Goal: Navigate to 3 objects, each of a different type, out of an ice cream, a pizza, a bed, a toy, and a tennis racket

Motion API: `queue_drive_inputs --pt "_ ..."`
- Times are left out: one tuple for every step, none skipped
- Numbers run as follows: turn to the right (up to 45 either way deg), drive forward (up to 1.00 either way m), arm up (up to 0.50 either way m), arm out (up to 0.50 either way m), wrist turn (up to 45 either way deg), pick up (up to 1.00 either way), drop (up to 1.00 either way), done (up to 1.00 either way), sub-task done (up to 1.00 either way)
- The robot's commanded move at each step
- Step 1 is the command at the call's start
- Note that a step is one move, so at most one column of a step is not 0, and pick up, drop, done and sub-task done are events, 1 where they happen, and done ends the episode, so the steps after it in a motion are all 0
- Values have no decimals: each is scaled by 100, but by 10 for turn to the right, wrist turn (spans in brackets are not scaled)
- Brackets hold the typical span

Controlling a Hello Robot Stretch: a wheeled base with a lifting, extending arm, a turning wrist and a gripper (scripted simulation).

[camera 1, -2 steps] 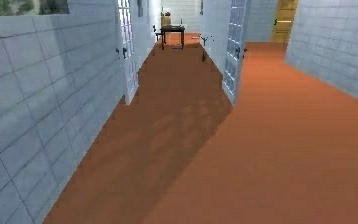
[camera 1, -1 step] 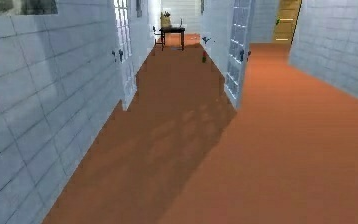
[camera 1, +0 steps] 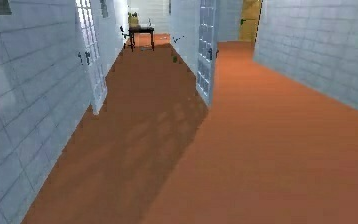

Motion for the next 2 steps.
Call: queue_drive_inputs --pt "0 65 0 0 0 0 0 0 0" --pt "330 0 0 0 0 0 0 0 0"
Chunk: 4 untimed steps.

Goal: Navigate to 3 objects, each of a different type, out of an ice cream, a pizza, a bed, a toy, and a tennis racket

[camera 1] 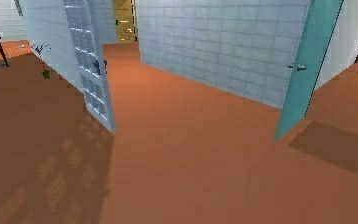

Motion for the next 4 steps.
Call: queue_drive_inputs --pt "0 50 0 0 0 0 0 0 0" --pt "450 0 0 0 0 0 0 0 0" --pt "30 0 0 0 0 0 0 0 0" --pt "0 85 0 0 0 0 0 0 0"
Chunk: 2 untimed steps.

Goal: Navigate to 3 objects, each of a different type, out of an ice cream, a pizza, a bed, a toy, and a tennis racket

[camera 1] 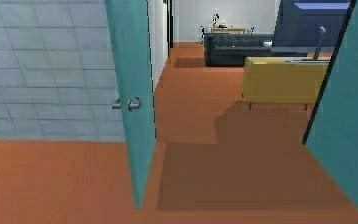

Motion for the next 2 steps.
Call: queue_drive_inputs --pt "240 0 0 0 0 0 0 0 0" --pt "0 90 0 0 0 0 0 0 0"
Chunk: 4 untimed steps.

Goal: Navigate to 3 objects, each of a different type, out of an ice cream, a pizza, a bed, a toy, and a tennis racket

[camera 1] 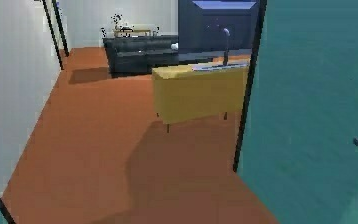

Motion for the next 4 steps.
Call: queue_drive_inputs --pt "-210 0 0 0 0 0 0 0 0" --pt "0 100 0 0 0 0 0 0 0" --pt "0 100 0 0 0 0 0 0 0" --pt "-30 0 0 0 0 0 0 0 0"
